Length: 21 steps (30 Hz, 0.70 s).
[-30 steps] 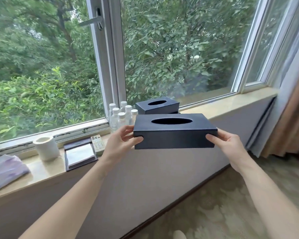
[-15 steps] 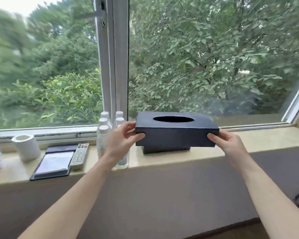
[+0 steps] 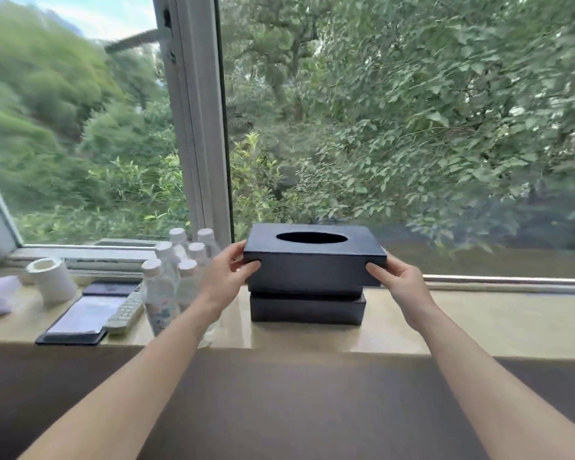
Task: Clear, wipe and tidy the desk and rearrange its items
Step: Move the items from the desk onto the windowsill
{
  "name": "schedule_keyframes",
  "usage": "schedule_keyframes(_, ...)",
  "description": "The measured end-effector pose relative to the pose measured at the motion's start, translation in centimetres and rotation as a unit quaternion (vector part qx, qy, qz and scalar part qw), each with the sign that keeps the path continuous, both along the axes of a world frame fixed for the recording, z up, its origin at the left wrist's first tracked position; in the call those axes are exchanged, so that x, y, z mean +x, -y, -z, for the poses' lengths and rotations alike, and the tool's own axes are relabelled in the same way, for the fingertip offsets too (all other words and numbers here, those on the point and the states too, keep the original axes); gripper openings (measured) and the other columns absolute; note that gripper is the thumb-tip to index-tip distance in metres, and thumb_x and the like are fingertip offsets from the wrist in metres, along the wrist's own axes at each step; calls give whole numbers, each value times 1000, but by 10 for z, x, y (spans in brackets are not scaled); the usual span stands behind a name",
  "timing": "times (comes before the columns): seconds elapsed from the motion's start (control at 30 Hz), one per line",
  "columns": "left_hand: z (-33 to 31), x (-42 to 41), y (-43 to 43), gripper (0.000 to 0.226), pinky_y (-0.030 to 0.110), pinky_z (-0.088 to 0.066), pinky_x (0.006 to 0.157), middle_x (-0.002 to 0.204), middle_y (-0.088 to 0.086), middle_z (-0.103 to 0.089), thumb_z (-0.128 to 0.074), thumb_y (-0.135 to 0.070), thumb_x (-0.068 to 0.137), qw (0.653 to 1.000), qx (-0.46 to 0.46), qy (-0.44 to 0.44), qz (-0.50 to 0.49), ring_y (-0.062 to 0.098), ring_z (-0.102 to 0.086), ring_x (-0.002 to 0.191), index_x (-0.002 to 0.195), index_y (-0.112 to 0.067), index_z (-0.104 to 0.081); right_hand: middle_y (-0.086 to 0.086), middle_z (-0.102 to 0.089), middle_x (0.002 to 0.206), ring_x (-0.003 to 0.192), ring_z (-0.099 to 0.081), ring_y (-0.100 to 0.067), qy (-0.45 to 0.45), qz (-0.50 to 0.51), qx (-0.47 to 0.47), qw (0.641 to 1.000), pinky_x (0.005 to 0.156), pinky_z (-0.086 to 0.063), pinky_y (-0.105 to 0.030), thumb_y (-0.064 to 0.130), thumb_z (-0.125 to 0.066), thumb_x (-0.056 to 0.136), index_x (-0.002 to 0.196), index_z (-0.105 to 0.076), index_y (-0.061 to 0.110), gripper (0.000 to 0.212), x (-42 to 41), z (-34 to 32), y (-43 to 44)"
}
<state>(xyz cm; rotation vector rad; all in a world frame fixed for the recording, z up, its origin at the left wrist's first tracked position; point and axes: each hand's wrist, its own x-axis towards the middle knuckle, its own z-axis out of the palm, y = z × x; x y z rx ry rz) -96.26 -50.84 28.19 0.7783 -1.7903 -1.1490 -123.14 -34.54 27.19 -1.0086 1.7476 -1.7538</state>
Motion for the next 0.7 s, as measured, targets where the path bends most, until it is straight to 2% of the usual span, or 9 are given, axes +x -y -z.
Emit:
schedule_keyframes(0.13,5,-12,13,43,24,-53,87,110,-12,-65,-66,-5,92,1000,13,16,-17,7,-62,105,132,-17,-55,7,-66,119,98,-62,-1,16,-9,-9,1000,80,-49,-7,0,-62,91,137,-55,12,48,-6,0,16)
schedule_keyframes(0.23,0,-21,22,45,19,-47,86,112,-9,-63,-66,-7,93,999,21,35,-30,8,-58,107,135,-18,-53,20,-68,107,94,-62,8,13,-17,1,1000,84,-50,-12,2,-62,92,136,-55,21,49,-13,-3,27)
schedule_keyframes(0.3,-2,-26,29,45,26,-47,92,114,-7,-62,-65,-10,94,998,24,55,-35,8,-56,110,136,-19,-52,21,-68,103,92,-61,5,12,-18,11,1000,83,-49,-19,4,-62,93,136,-54,25,49,-18,-4,34)
schedule_keyframes(0.4,-5,-32,37,45,37,-50,98,115,-3,-64,-64,-13,95,995,30,81,-41,15,-59,113,137,-22,-51,18,-67,102,89,-60,3,9,-29,20,999,75,-46,-18,6,-61,94,135,-53,29,48,-23,-7,42)
schedule_keyframes(0.43,-6,-33,38,45,36,-50,96,113,-2,-64,-63,-14,95,995,29,90,-44,17,-60,112,138,-23,-50,18,-67,104,93,-61,0,10,-35,27,999,77,-48,-20,7,-60,95,135,-53,30,48,-24,-8,44)
schedule_keyframes(0.53,-9,-37,41,47,31,-47,85,111,-1,-62,-61,-14,96,993,15,108,-55,17,-60,105,141,-22,-48,14,-68,115,114,-61,-13,17,-45,40,998,99,-50,-37,9,-62,94,137,-53,30,48,-27,-6,47)
schedule_keyframes(0.57,-8,-37,41,47,30,-45,82,111,-1,-62,-60,-15,97,992,14,112,-56,17,-58,103,141,-22,-47,14,-68,115,114,-61,-12,12,-45,43,998,98,-50,-37,9,-61,94,136,-54,31,47,-27,-6,48)
schedule_keyframes(0.63,-6,-37,41,48,30,-46,78,113,2,-63,-59,-19,98,991,25,117,-54,18,-59,105,143,-25,-44,17,-67,110,104,-61,-4,2,-44,48,998,83,-50,-25,10,-59,96,136,-52,32,46,-25,-7,47)
schedule_keyframes(0.7,-2,-37,41,49,35,-49,86,116,3,-64,-57,-22,99,991,37,118,-56,20,-60,109,145,-28,-41,15,-65,111,95,-59,3,-7,-41,55,998,71,-44,-18,13,-57,98,138,-49,33,46,-22,-7,47)
